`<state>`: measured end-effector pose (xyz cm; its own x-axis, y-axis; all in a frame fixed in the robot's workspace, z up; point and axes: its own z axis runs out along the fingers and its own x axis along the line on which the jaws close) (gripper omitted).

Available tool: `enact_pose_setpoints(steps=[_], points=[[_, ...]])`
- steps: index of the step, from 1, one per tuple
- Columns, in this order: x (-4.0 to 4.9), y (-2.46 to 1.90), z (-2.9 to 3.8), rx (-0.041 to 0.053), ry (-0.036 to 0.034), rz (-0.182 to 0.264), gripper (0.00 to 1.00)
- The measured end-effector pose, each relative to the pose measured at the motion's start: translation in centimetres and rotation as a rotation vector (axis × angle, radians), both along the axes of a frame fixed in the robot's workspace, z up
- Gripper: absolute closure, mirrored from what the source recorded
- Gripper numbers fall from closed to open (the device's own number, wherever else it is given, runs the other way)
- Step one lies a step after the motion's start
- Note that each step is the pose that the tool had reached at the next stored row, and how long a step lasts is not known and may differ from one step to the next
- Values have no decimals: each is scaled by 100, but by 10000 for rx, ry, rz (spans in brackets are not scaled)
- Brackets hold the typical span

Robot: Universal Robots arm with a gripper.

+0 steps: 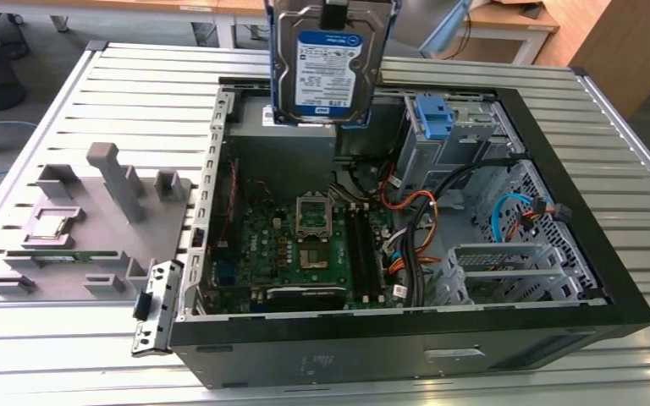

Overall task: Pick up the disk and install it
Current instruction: 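Pick up the disk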

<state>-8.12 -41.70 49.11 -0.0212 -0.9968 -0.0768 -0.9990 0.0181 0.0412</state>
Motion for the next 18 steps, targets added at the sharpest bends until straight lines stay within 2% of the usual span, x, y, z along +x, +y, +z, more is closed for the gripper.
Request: enact_pose_setpoints(steps=[8, 11, 13, 18], points=[[345, -1, -1, 0, 1, -1, 65], [437, -2, -2, 1, 0, 0, 65], [472, -2, -2, 0, 1, 0, 65], [479, -5, -2, -2, 0, -1, 65]])
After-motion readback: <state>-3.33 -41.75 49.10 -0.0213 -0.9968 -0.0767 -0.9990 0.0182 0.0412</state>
